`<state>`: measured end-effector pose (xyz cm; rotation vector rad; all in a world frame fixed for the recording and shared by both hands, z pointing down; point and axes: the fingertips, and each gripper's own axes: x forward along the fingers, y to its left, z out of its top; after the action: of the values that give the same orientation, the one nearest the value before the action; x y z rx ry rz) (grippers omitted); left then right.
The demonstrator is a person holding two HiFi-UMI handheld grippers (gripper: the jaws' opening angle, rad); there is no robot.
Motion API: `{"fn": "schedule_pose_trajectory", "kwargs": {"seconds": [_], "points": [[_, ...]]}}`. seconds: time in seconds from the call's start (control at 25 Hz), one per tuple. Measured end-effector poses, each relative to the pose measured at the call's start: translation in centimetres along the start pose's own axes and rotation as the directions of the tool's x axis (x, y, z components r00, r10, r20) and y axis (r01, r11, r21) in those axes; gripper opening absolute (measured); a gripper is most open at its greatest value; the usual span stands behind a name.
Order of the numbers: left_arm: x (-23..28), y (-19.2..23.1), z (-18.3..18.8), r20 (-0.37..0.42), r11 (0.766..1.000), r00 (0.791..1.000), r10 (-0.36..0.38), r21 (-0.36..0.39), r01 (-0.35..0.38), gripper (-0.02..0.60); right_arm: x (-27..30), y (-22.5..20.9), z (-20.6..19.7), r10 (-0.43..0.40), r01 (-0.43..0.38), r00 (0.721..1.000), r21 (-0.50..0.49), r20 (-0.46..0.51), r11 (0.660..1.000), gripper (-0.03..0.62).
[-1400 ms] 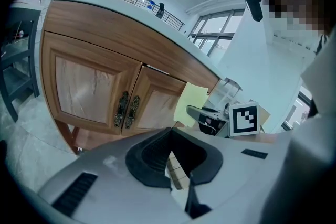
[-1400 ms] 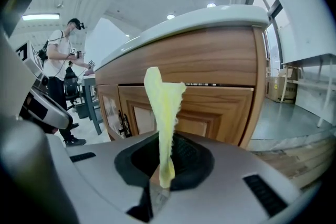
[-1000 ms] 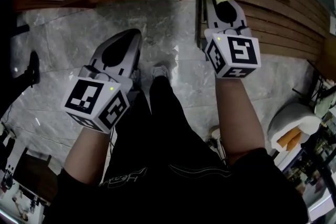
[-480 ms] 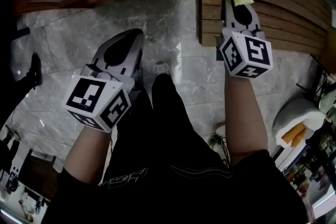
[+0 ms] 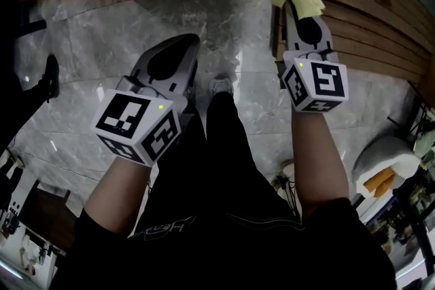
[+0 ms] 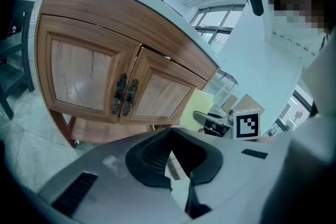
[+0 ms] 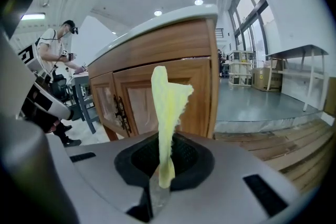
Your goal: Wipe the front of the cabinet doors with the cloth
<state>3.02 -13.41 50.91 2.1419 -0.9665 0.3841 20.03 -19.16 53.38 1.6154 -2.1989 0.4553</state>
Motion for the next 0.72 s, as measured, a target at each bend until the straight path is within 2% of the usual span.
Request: {"fn": "schedule_pose_trajectory", "kwargs": {"seconds": [0.4, 0.72], "points": [[-4.0, 6.3, -0.9, 0.023, 0.995, 0.997, 0.068, -0.079, -0.066, 0.006, 4.5, 9.6, -0.2, 0.168, -0.171, 0.985, -0.068, -0.045, 0.983, 0.041], [-6.5, 9.0, -1.7, 0.033, 0.984, 0.995, 0.098, -0.15, -0.092, 0.006, 7.9, 13.3, -0.1, 0.202, -0.209, 0.978, -0.163, -0.057, 0.964, 0.041]]}}
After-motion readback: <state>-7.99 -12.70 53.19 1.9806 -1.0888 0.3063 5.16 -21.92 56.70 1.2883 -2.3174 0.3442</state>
